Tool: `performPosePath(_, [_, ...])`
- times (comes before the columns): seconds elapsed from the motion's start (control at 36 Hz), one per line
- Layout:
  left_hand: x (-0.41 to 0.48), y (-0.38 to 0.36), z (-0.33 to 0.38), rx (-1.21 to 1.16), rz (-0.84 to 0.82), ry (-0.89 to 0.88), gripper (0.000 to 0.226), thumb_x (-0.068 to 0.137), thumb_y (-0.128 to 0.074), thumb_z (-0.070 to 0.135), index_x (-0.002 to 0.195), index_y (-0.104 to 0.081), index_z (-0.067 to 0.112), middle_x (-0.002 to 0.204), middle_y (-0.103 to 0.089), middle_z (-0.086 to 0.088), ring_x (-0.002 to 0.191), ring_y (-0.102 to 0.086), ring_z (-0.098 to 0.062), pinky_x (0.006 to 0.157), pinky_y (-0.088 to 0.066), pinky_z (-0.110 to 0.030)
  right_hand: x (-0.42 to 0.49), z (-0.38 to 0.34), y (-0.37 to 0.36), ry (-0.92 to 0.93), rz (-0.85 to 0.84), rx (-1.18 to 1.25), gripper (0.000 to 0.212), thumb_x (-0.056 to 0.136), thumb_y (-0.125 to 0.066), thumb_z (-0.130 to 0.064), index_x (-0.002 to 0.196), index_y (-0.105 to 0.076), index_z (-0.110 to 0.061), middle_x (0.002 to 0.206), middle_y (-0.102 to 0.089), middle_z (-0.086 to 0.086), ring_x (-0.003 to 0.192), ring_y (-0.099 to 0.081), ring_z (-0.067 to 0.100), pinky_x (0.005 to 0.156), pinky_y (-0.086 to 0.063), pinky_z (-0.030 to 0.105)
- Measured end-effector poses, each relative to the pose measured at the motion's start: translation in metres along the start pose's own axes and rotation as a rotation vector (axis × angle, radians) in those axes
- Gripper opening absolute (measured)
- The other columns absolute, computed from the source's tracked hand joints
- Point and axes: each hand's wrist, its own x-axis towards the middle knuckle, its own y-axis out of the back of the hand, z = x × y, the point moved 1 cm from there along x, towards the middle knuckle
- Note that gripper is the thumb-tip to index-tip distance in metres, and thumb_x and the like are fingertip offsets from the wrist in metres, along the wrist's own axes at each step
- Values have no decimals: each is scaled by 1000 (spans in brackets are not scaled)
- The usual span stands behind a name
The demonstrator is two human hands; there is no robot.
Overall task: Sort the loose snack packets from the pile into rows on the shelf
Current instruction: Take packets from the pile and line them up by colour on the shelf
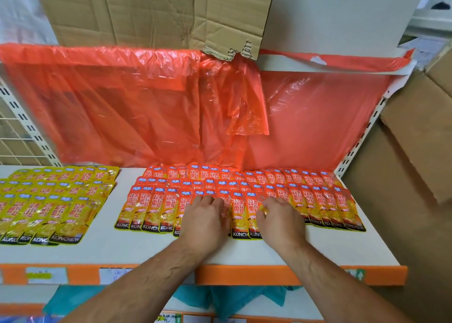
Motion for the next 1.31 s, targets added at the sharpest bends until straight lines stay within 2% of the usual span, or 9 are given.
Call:
performPosePath(0.11, [-7,8,-2,26,-14,12,47,88,-46,49,129,-54,29,129,-58,6,119,-47,-19,98,-39,-37,-3,-14,-2,158,-89,-49,49,97,-47,-44,143,-48,-28,143,-48,-7,131,-39,20,109,-34,35])
performPosePath(0.19, [-16,13,-9,38,-60,65,59,89,-43,53,144,-42,30,148,-45,5,137,-36,-21,114,-27,-41,-6,-29,-4,254,-151,-77,58,95,-47,-48,149,-36,-31,154,-35,-9,141,-26,19,116,-22,38])
performPosePath(0.28, [-28,17,-23,58,-89,147,67,86,-40,57,147,-37,30,154,-39,4,141,-32,-21,118,-23,-43,-8,-46,-8,333,-197,-64,63,94,-50,-50,151,-32,-30,156,-29,-7,143,-22,20,118,-22,40])
performPosePath(0.72, [-136,60,-144,49,-12,491,80,75,-23,64,142,-48,28,150,-45,2,138,-38,-18,115,-27,-39,-53,-189,-39,668,-313,-54,63,91,-53,-52,148,-36,-31,155,-32,-6,142,-27,20,114,-25,35])
performPosePath(0.97, [-216,105,-252,8,47,565,66,89,-44,61,148,-39,30,157,-34,3,144,-28,-18,118,-17,-31,-114,-314,-77,759,-311,-88,61,91,-53,-50,147,-40,-31,153,-37,-6,141,-31,20,113,-27,36])
performPosePath(1.11, [-263,134,-325,44,44,597,75,81,-34,65,146,-44,28,153,-40,1,138,-37,-20,114,-23,-30,-150,-393,-102,816,-305,-117,59,88,-53,-52,143,-44,-31,148,-42,-3,134,-37,24,110,-34,39])
performPosePath(1.19, [-289,147,-366,52,132,599,67,77,-42,60,123,-67,19,126,-65,-4,115,-61,-25,101,-45,-35,-166,-439,-114,866,-304,-126,62,90,-52,-53,147,-41,-30,149,-42,-3,135,-36,23,110,-31,36])
performPosePath(1.25, [-305,154,-392,31,151,627,62,75,-46,57,113,-72,16,115,-70,-6,103,-67,-27,90,-54,-38,-174,-467,-121,894,-307,-123,61,91,-52,-52,146,-42,-28,147,-43,-3,135,-37,23,109,-33,36])
performPosePath(1.31, [-317,162,-416,25,116,651,65,77,-43,59,120,-69,17,122,-67,-7,110,-63,-27,95,-51,-41,-180,-494,-129,913,-319,-119,59,91,-52,-53,143,-45,-27,146,-44,-2,134,-38,23,109,-35,38])
